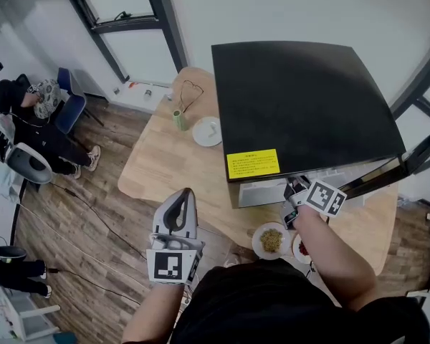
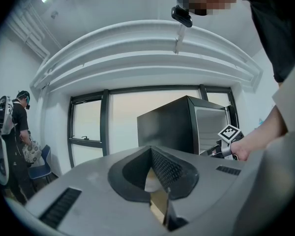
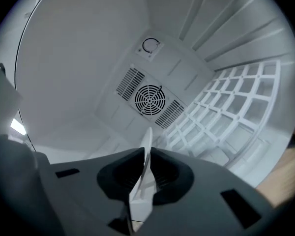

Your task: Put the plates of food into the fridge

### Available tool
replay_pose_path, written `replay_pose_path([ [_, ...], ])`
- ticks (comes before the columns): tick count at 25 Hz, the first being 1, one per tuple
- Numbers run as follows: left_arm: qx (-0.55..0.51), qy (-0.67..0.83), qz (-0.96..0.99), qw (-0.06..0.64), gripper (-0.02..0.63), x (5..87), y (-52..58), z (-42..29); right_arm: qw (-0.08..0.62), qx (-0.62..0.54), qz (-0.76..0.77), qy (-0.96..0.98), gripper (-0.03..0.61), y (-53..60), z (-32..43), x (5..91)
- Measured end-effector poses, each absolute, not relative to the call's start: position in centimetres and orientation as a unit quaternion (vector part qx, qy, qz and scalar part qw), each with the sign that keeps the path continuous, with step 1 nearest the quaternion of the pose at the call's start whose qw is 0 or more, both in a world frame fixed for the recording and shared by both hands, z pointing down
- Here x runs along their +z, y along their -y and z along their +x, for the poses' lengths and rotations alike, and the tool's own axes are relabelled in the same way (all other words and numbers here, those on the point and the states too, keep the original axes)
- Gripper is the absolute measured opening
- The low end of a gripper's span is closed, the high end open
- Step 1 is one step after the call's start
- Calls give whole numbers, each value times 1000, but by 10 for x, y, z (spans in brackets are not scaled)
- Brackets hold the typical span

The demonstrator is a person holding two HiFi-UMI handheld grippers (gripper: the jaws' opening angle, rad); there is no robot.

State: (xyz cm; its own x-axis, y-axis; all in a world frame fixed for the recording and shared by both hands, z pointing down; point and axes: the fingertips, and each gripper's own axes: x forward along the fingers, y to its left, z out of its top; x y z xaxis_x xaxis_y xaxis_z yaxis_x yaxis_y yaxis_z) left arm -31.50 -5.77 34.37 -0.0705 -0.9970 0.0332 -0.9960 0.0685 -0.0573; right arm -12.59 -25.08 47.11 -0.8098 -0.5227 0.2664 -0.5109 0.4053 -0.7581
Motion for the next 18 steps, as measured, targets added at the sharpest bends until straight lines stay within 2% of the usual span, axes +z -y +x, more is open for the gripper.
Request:
replay_pose_path([
  [9, -19, -729, -684, 11, 5, 343, 57, -316, -122, -320, -360, -868, 101, 254, -122, 481],
  [14, -18, -732, -681, 10, 5, 339, 55, -316, -150, -295, -383, -862, 127, 255, -111, 489],
  [18, -11, -725, -688, 16, 5, 338, 55, -311, -143, -280, -392, -865, 127, 257, -103, 483],
])
